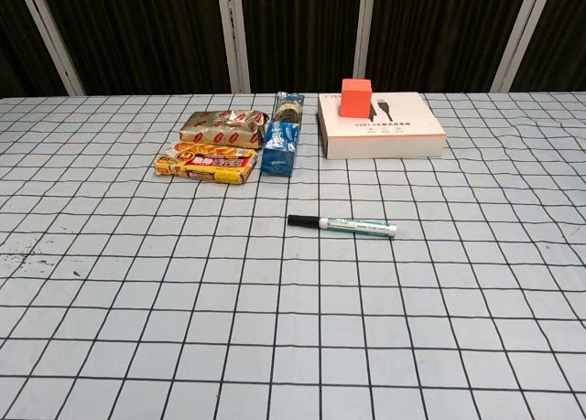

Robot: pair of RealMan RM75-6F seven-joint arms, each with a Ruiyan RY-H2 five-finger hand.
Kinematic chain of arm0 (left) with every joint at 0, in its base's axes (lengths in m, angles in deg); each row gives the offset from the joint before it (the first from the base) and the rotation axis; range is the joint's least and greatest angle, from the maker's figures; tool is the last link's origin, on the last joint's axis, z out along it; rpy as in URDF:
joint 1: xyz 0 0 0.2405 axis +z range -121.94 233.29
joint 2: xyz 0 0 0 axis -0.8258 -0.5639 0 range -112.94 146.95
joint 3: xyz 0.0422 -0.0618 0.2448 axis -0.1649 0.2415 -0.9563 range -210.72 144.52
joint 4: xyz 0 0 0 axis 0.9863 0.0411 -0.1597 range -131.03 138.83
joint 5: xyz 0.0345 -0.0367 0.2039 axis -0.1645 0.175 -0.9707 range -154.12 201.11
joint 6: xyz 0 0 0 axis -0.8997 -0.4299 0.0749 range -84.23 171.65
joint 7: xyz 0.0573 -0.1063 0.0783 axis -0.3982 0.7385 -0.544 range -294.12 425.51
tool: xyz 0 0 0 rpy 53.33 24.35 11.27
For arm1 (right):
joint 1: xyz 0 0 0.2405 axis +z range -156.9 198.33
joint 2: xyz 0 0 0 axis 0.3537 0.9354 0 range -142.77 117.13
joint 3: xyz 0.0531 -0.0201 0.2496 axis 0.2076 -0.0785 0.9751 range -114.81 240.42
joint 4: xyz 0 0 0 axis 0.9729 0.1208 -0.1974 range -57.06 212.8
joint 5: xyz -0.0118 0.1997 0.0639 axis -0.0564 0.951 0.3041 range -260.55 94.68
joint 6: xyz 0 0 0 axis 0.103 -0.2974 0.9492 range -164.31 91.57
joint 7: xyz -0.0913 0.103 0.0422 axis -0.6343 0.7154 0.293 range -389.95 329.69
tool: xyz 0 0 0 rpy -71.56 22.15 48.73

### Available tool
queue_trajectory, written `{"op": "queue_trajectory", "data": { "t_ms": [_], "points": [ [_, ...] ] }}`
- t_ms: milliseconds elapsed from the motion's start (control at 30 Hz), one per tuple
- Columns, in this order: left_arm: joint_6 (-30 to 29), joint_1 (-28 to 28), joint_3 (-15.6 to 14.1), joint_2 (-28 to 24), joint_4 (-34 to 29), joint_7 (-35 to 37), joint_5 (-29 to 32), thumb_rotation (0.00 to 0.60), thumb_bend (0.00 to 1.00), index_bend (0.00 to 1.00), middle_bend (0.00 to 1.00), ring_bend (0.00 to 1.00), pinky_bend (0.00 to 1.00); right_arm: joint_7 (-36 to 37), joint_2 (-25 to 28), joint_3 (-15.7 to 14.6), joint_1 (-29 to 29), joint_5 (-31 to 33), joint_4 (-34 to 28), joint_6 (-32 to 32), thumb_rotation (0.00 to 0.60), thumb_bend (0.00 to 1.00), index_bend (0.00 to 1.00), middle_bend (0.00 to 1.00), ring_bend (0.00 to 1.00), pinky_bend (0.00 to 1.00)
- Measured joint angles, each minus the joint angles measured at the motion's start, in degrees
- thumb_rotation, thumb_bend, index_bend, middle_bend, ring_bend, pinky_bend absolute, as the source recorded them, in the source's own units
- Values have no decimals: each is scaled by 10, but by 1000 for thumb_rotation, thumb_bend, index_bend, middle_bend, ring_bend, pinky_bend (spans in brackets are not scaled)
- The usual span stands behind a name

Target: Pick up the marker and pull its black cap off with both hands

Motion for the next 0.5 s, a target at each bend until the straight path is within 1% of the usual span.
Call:
{"op": "queue_trajectory", "data": {
  "t_ms": [267,367,500],
  "points": [
    [-11,6,0,-8,-1,11,1,600,367,13,0,0,0,-2,0,-3,1,-3,-4,-5,600,118,95,72,141,44],
    [-15,8,1,-13,-1,23,1,600,366,13,0,0,0,0,1,-2,2,-4,-12,-5,600,119,98,71,141,44],
    [-21,12,0,-16,-1,27,-2,600,366,13,0,0,0,-18,-2,1,12,-5,-32,0,600,119,123,72,141,45]
  ]
}}
